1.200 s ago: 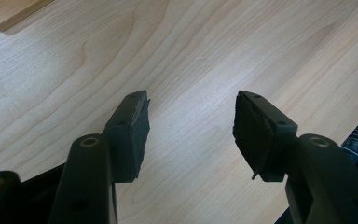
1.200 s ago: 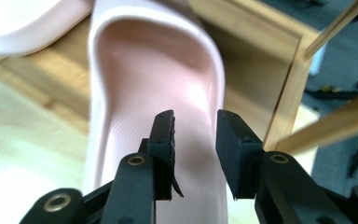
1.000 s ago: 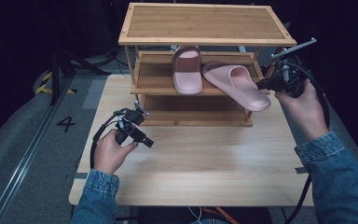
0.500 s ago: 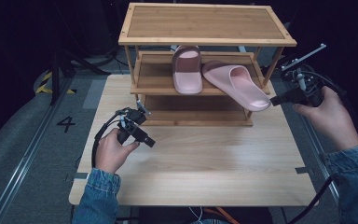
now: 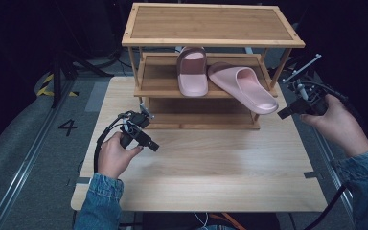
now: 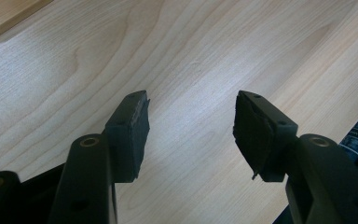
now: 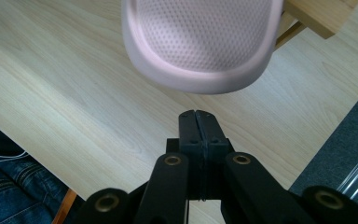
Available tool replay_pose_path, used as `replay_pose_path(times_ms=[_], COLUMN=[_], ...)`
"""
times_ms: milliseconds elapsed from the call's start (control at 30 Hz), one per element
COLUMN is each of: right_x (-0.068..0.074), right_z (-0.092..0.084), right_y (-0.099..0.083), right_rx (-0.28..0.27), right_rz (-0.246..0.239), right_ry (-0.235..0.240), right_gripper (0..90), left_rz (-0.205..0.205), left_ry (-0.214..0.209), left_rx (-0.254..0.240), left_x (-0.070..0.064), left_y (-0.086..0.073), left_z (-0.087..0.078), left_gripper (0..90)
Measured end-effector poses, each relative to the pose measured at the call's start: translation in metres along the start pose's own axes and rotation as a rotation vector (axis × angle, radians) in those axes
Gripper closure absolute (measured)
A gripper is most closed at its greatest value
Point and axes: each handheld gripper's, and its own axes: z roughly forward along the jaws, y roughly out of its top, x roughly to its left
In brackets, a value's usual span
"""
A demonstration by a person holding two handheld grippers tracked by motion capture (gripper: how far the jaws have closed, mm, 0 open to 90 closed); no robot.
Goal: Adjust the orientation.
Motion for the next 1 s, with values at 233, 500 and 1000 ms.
replay_pose_path(times_ms=[233, 500, 1000], right_x=[0.003, 0.011, 0.039], right_z=[0.011, 0.019, 0.035], right_y=[0.01, 0.027, 0.067], right_rx=[0.018, 0.03, -0.012], right_rz=[-0.009, -0.028, -0.093], right_ry=[0.001, 0.012, 0.048], right_gripper=[89.6, 89.6, 89.6], left_rz=[0.0, -0.005, -0.011], left_ry=[0.001, 0.006, 0.007], left_rx=[-0.004, 0.001, -0.013], left_x=[0.0, 0.0, 0.002], left_y=[-0.002, -0.005, -0.01], left_z=[-0.001, -0.001, -0.005], left_gripper=[45.2, 45.1, 45.1])
